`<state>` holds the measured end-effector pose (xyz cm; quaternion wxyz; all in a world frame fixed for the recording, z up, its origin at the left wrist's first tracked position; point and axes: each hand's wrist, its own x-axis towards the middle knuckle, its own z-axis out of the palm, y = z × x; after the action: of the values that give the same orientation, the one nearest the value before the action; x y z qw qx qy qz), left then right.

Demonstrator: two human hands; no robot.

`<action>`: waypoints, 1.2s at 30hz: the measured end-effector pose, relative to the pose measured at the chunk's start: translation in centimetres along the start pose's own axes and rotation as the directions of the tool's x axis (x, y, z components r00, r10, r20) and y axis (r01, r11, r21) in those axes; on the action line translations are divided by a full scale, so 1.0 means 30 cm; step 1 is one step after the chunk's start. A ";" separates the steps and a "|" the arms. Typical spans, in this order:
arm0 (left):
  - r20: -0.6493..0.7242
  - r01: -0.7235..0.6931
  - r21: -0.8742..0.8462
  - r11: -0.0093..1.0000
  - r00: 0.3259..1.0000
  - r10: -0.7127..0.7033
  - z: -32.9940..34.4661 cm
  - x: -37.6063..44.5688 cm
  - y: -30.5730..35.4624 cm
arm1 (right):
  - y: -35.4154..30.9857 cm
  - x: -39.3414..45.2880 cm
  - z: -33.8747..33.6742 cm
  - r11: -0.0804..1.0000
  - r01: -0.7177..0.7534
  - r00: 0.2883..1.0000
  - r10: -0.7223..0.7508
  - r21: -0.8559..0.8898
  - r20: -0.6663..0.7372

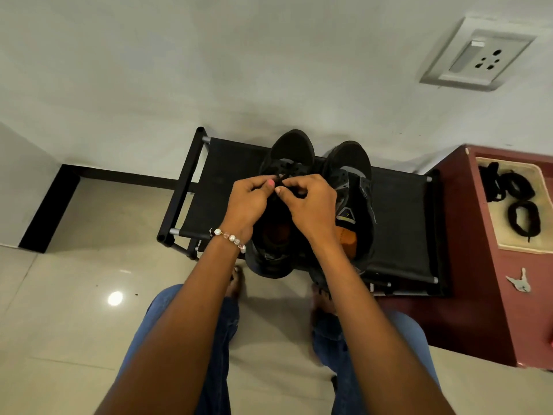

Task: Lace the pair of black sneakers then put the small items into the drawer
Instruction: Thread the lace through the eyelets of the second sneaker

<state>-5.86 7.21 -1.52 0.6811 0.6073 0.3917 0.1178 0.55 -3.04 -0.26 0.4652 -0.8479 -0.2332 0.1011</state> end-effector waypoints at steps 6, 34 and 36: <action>0.205 -0.193 0.209 0.959 0.967 0.150 -0.048 -0.006 0.016 | -0.015 0.017 0.000 0.868 -0.347 0.933 0.357 0.355 0.041; 0.078 -0.304 0.444 0.843 0.950 0.302 -0.035 -0.020 0.047 | -0.094 0.066 -0.175 0.967 -0.063 0.976 0.111 -0.246 0.186; 0.030 -0.257 0.389 0.884 0.963 0.267 -0.022 -0.017 0.040 | -0.118 0.056 -0.175 0.974 -0.035 0.958 0.096 -0.223 0.271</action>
<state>-6.25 7.65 -0.18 0.5196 0.7763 0.3300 0.1358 2.97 -4.48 5.65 0.3289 -0.8779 -0.2780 0.2095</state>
